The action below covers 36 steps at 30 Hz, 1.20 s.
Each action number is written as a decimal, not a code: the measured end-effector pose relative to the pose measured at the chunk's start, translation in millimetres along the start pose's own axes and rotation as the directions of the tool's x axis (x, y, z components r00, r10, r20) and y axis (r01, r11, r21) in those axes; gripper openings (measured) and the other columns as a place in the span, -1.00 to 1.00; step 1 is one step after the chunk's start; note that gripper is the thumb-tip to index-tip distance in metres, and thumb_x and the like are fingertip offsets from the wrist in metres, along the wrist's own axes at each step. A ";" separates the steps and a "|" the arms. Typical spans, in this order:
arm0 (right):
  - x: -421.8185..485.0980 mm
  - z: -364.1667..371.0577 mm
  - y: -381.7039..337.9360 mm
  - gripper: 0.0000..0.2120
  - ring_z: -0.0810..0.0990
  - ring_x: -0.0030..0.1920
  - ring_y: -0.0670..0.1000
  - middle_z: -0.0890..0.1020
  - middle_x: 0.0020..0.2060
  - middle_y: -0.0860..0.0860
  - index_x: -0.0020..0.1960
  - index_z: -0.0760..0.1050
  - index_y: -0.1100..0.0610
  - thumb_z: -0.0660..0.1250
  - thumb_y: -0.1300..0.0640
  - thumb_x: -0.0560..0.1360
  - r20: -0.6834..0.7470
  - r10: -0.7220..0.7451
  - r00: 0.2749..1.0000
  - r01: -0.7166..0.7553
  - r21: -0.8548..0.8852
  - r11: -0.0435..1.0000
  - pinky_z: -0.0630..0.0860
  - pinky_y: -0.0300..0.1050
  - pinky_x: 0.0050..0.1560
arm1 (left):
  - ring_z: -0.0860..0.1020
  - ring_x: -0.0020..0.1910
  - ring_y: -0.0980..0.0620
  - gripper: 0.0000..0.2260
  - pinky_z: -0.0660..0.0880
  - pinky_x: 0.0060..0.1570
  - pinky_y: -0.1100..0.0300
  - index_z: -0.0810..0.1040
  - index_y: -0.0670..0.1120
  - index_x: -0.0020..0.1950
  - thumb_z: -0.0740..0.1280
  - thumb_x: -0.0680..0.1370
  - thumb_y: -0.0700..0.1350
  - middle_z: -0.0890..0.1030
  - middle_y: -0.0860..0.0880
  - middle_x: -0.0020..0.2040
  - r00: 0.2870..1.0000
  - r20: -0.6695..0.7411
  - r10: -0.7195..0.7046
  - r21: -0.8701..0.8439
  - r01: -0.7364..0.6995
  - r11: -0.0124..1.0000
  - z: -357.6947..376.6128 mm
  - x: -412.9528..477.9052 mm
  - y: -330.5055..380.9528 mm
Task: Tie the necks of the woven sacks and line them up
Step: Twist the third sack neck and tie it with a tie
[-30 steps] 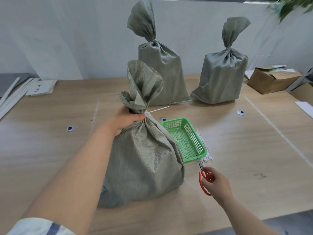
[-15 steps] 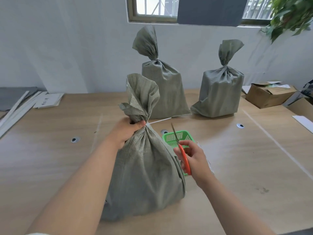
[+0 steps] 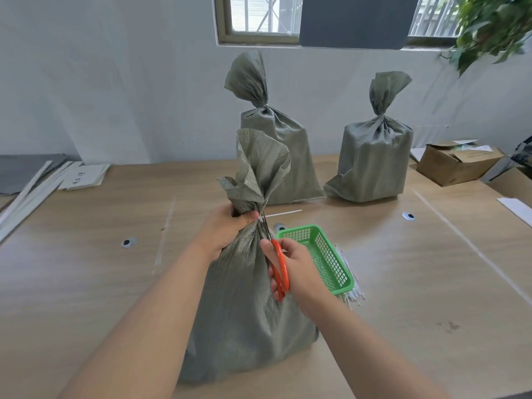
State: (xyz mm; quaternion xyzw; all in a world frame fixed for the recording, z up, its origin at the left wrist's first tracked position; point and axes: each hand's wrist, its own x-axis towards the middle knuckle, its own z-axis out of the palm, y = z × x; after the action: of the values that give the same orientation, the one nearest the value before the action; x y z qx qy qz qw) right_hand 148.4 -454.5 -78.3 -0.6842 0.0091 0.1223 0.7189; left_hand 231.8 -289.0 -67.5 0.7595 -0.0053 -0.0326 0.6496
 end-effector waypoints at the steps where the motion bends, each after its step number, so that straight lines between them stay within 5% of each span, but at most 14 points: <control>1: 0.2 0.1 -0.9 -0.61 0.46 -0.53 0.04 0.48 -0.34 0.17 -0.02 0.46 0.17 0.39 -0.17 0.52 -0.001 -0.007 1.000 0.007 0.001 1.000 0.46 -0.16 -0.52 | 0.62 0.17 0.03 -0.82 0.47 0.31 -0.05 0.65 0.02 0.06 0.48 0.48 -0.01 0.71 0.00 0.09 1.000 0.001 0.007 -0.004 -0.007 1.000 2.0 0.3 0.6; 8: 5.1 -1.5 -4.6 -0.65 0.46 -0.55 0.02 0.49 -0.37 0.14 -0.05 0.47 0.09 0.40 -0.19 0.50 -0.024 0.007 1.000 -0.008 -0.009 1.000 0.46 -0.15 -0.51 | 0.62 0.17 -0.11 -0.90 0.49 0.28 -0.10 0.64 -0.09 0.03 0.45 0.52 -0.19 0.71 -0.09 0.04 0.999 -0.026 0.027 -0.055 -0.029 0.998 10.1 3.4 2.7; 16: 8.2 -1.3 -8.1 -0.69 0.49 -0.55 0.03 0.50 -0.33 0.17 0.02 0.50 0.09 0.37 -0.16 0.54 -0.041 0.020 0.999 -0.023 -0.087 0.996 0.46 -0.16 -0.54 | 0.60 0.01 0.01 -0.90 0.52 0.11 0.08 0.62 -0.07 -0.03 0.44 0.51 -0.24 0.69 -0.03 -0.06 0.998 -0.030 0.051 -0.096 -0.054 0.994 14.5 5.7 3.7; 28: 11.1 8.4 -4.9 -0.76 0.44 -0.56 -0.01 0.48 -0.39 0.03 0.12 0.42 0.03 0.32 -0.10 0.58 -0.136 0.017 0.991 -0.030 -0.091 0.995 0.38 -0.18 -0.60 | 0.63 0.03 -0.05 -0.91 0.52 0.23 -0.12 0.62 -0.07 -0.05 0.45 0.51 -0.23 0.70 -0.06 -0.07 0.999 -0.017 0.039 -0.093 -0.041 0.995 20.7 14.3 4.8; 33: 18.1 8.4 3.1 -0.79 0.50 -0.44 -0.01 0.54 -0.36 -0.01 0.05 0.46 -0.05 0.36 -0.14 0.54 -0.203 -0.072 0.977 0.043 -0.143 0.989 0.48 -0.04 -0.44 | 0.63 0.14 -0.19 -0.91 0.52 0.23 -0.15 0.63 -0.11 -0.01 0.45 0.51 -0.24 0.70 -0.17 0.02 1.000 -0.009 0.028 -0.121 -0.028 0.992 18.8 14.5 3.9; 36: 19.7 7.3 5.8 -0.72 0.52 -0.44 0.01 0.53 -0.40 -0.03 0.11 0.44 -0.07 0.36 -0.20 0.52 -0.194 -0.095 0.976 0.055 -0.201 0.978 0.51 0.04 -0.40 | 0.64 0.09 -0.11 -0.90 0.53 0.24 -0.11 0.63 -0.13 0.01 0.44 0.51 -0.26 0.69 -0.16 0.03 0.999 -0.010 0.034 -0.134 -0.035 0.990 17.7 14.7 2.5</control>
State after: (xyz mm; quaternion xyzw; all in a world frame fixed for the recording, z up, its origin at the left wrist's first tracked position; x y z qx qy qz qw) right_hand 165.3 -443.9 -87.0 -0.7600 0.0445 0.0250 0.6479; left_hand 245.6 -307.5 -68.4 0.7142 -0.0136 -0.0188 0.6995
